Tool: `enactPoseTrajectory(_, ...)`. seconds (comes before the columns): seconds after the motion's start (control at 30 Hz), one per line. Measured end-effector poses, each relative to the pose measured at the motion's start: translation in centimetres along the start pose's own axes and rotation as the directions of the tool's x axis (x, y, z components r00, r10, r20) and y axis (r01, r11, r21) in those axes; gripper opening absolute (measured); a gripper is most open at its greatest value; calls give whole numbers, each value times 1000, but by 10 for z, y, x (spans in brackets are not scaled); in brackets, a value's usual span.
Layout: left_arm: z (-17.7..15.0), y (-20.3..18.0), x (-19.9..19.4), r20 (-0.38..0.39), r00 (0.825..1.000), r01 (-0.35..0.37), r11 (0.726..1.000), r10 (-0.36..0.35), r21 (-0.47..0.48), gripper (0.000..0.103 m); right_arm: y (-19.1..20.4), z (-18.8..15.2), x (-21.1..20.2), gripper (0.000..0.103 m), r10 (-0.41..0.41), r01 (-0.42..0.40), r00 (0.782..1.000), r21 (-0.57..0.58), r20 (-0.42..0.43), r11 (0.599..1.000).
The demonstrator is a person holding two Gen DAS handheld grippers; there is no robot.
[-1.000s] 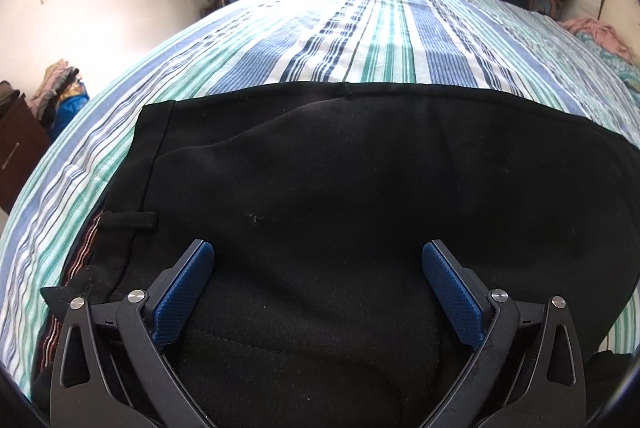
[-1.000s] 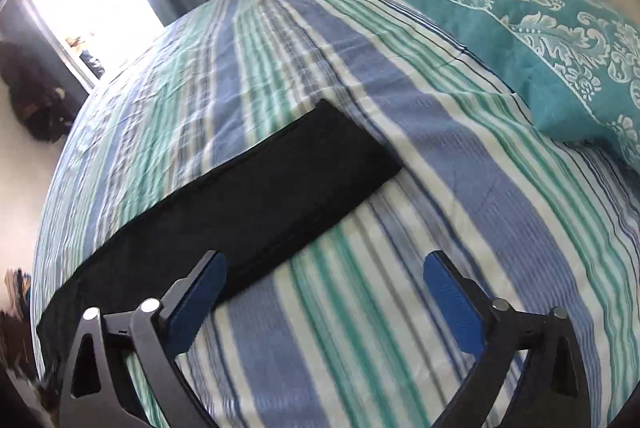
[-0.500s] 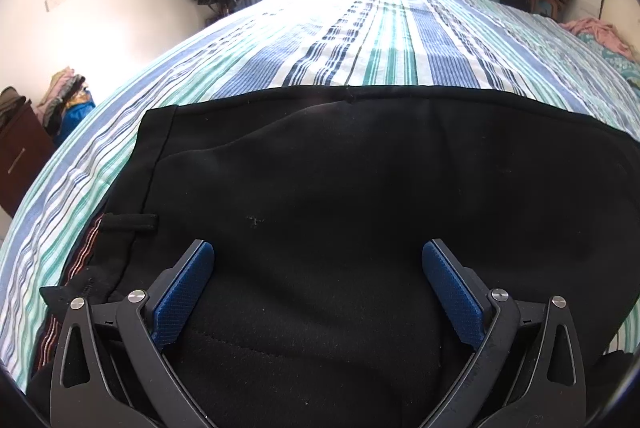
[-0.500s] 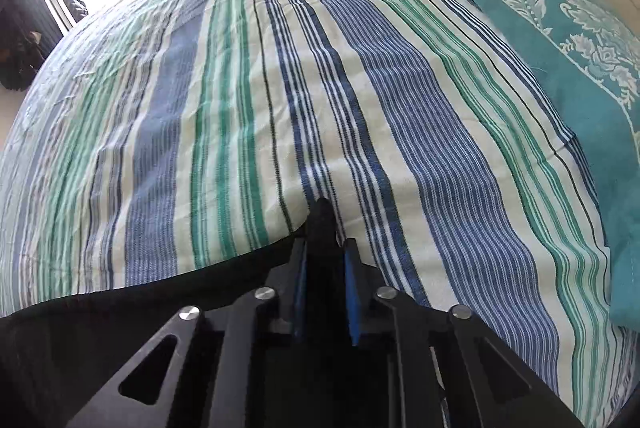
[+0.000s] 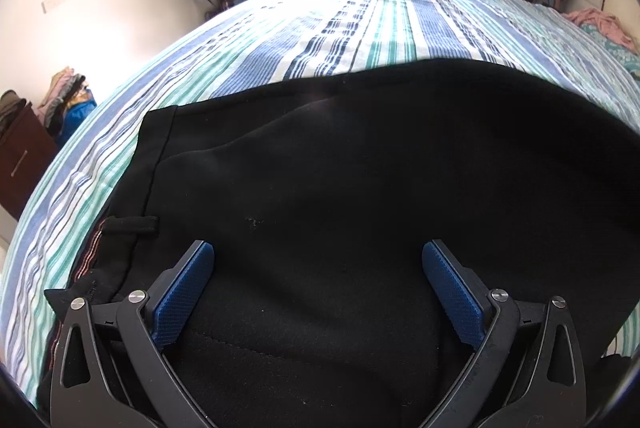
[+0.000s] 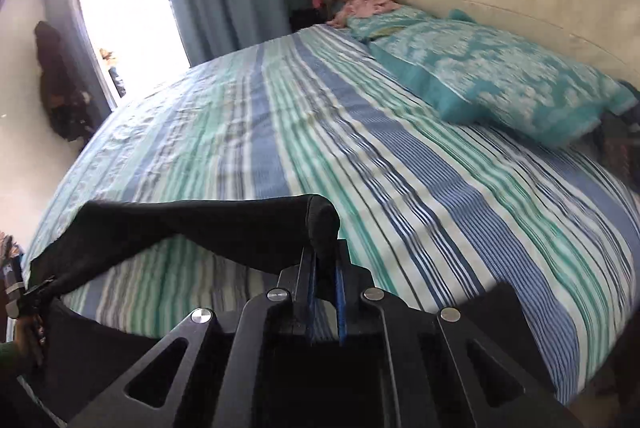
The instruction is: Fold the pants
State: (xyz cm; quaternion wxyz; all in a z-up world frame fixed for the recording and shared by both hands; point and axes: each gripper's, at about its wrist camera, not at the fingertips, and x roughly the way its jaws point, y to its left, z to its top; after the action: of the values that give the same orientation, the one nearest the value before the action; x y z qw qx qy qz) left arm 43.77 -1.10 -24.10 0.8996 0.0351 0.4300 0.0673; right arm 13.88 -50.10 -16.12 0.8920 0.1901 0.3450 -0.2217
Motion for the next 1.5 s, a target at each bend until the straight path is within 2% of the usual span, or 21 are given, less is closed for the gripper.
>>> enactPoseTrajectory(0.03, 2, -1, 0, -12, 1000, -5, 1000, 5, 2, 102, -6, -24, -6, 13, -85, 85, 996, 18, -25, 996)
enactPoseTrajectory(0.1, 5, -1, -2, -52, 999, -13, 1000, 13, -1, 102, -12, -62, -14, 40, -253, 255, 964, 21, -75, 967)
enactPoseTrajectory(0.13, 8, 0, -4, -95, 995, -14, 1000, 14, 0, 103, -17, -76, -25, 46, -298, 301, 952, 44, -64, 952)
enactPoseTrajectory(0.17, 9, 0, -7, -138, 990, -7, 1000, 8, 4, 103, -20, -84, -37, 58, -315, 318, 948, 102, -48, 942)
enactPoseTrajectory(0.2, 9, 1, -14, -171, 985, 4, 1000, -3, 9, 102, -26, -88, -52, 65, -301, 300, 953, 175, -19, 938)
enactPoseTrajectory(0.23, 7, 3, -24, -179, 984, 12, 1000, -12, 2, 102, -27, -90, -68, 69, -271, 256, 962, 232, 33, 938)
enactPoseTrajectory(0.27, 1, 6, -38, -166, 986, 27, 999, -31, -22, 102, -24, -92, -83, 78, -244, 215, 966, 260, 85, 941)
enactPoseTrajectory(0.3, -7, 10, -54, -147, 987, 60, 997, -67, -49, 102, -18, -93, -92, 82, -215, 177, 968, 257, 127, 950)
enactPoseTrajectory(0.37, -25, 16, -82, -116, 983, 131, 988, -139, -76, 102, 10, -95, -102, 82, -117, 83, 979, 198, 166, 977)
enactPoseTrajectory(0.47, -55, 17, -115, -72, 982, 171, 985, -173, -40, 102, 67, -108, -102, 83, 70, -77, 989, 51, 128, 996)
enactPoseTrajectory(0.57, -81, 11, -129, -32, 984, 176, 983, -175, 46, 102, 130, -131, -91, 83, 249, -247, 968, -89, 11, 965)
enactPoseTrajectory(0.63, -95, 6, -124, -51, 987, 155, 983, -150, 94, 102, 168, -147, -80, 83, 303, -310, 951, -202, -64, 929)
enactPoseTrajectory(0.67, -102, 7, -118, -72, 988, 145, 983, -138, 108, 102, 184, -154, -75, 83, 302, -314, 949, -264, -87, 912)
enactPoseTrajectory(0.73, -114, 14, -110, -86, 982, 176, 981, -169, 83, 103, 206, -167, -62, 83, 287, -313, 949, -339, -128, 887)
enactPoseTrajectory(0.8, -122, 20, -111, -52, 980, 197, 979, -194, 57, 103, 214, -177, -43, 83, 266, -320, 944, -344, -194, 883)
enactPoseTrajectory(0.87, -123, 17, -111, -51, 983, 180, 981, -176, 76, 103, 213, -185, -28, 84, 236, -309, 941, -332, -241, 891)
enactPoseTrajectory(0.93, -124, 16, -110, -53, 983, 177, 981, -173, 83, 103, 213, -188, -25, 94, 236, -307, 945, -361, -227, 881)
enactPoseTrajectory(0.97, -123, 14, -108, -53, 983, 181, 980, -177, 81, 103, 214, -190, -24, 103, 242, -317, 941, -364, -239, 876)
enactPoseTrajectory(1.1, -127, 14, -109, -40, 984, 176, 981, -173, 86, 103, 212, -198, -23, 103, 245, -317, 942, -372, -228, 873)
enactPoseTrajectory(1.23, -125, 14, -108, -36, 985, 171, 981, -169, 89, 102, 205, -201, -24, 103, 288, -344, 936, -341, -204, 875)
enactPoseTrajectory(1.5, -126, 12, -109, -20, 988, 157, 983, -156, 97, 102, 213, -197, -26, 103, 250, -320, 942, -379, -222, 868)
